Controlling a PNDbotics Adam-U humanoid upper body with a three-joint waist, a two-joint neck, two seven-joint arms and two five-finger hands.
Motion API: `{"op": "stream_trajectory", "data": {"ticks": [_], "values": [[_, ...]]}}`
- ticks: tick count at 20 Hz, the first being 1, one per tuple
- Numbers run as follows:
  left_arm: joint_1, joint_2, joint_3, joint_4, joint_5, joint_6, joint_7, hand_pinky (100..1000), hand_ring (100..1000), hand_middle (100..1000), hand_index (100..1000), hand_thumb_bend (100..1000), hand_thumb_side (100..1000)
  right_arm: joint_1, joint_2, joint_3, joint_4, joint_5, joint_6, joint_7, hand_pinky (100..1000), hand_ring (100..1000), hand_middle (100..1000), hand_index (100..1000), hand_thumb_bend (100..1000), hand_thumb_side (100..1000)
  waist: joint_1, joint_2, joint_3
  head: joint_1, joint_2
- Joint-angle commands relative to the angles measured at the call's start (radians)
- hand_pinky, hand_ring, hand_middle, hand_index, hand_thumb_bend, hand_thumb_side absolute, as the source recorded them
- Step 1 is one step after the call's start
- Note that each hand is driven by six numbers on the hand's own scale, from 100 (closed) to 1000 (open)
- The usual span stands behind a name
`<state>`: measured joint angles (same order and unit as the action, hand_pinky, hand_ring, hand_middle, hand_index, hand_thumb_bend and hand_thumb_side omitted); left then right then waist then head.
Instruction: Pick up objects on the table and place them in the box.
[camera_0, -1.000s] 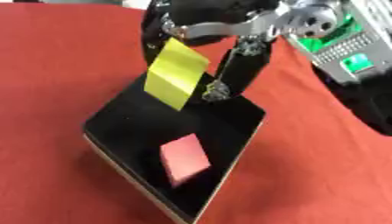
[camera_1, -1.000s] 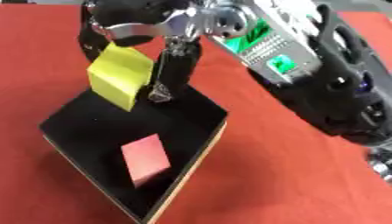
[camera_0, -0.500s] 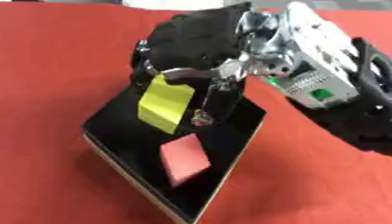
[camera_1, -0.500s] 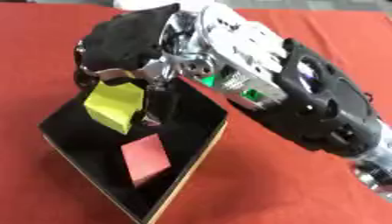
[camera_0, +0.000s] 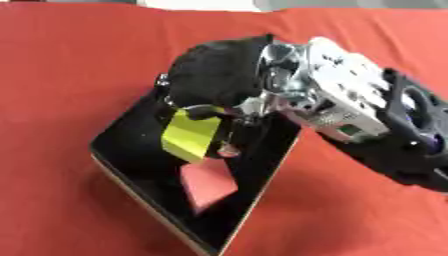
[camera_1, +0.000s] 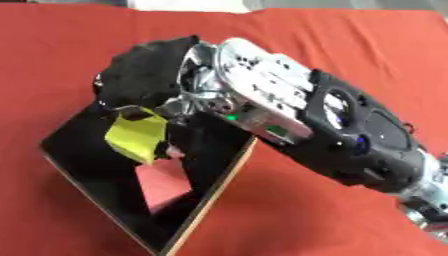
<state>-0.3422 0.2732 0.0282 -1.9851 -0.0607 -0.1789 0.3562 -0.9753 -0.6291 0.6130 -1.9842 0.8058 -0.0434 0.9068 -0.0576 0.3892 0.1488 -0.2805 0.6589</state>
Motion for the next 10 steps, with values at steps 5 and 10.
{"op": "stream_trajectory", "data": {"ticks": [5, 10], "values": [[-0.010, 0.012, 0.000, -0.015, 0.001, 0.000, -0.004, 581, 769, 668, 838, 192, 826, -0.002, -0.012, -0.015, -0.016, 0.010, -0.010, 0.000, 773, 859, 826, 874, 366, 400, 0.004, -0.016, -0.001, -0.002, -0.006], [-0.010, 0.012, 0.001, -0.015, 0.000, 0.000, -0.002, 581, 769, 668, 837, 193, 826, 0.013, -0.021, -0.006, 0.004, 0.030, -0.061, 0.000, 867, 974, 930, 946, 430, 514, 0.004, -0.016, -0.001, -0.003, -0.007]]}}
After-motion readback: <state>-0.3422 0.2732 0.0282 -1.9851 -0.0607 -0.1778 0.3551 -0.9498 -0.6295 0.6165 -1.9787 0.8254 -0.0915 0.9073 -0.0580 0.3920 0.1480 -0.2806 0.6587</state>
